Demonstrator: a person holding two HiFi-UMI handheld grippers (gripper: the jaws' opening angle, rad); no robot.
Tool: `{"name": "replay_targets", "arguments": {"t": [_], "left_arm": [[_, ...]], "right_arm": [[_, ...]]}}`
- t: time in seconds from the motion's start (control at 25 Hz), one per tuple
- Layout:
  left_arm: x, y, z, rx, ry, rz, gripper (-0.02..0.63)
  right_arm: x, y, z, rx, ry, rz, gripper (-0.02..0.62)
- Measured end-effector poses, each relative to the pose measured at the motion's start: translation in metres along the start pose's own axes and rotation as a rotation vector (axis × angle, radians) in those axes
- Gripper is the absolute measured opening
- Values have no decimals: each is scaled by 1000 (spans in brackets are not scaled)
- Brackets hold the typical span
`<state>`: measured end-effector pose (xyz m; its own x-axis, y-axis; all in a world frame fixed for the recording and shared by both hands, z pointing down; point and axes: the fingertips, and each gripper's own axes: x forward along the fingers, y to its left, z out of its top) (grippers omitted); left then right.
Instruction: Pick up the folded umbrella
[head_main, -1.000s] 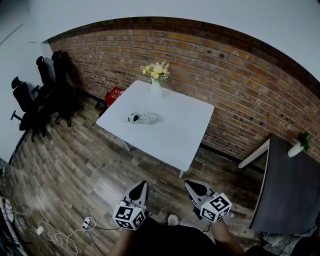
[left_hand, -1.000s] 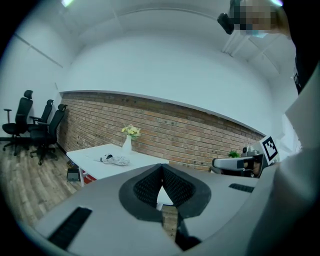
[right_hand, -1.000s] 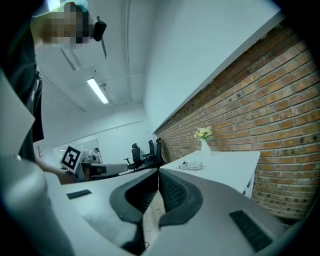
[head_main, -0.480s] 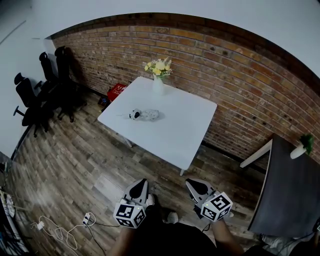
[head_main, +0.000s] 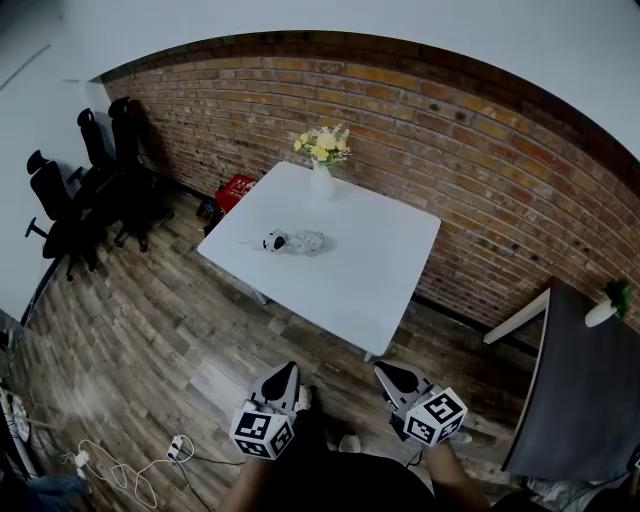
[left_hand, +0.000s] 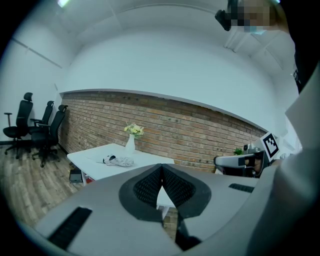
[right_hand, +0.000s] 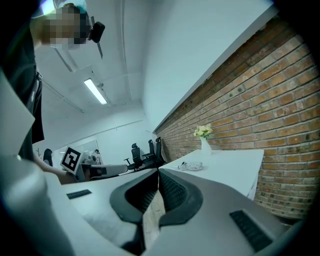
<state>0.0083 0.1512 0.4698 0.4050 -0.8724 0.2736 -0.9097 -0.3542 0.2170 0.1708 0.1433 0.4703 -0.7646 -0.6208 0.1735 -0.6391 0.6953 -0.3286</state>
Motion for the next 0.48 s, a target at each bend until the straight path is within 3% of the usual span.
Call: {"name": "replay_targets", "arguments": {"t": [0.48], "left_arm": [[53, 80, 39, 0, -6, -9, 14]], "right_arm": [[95, -25, 30, 4, -2, -21, 23]]}}
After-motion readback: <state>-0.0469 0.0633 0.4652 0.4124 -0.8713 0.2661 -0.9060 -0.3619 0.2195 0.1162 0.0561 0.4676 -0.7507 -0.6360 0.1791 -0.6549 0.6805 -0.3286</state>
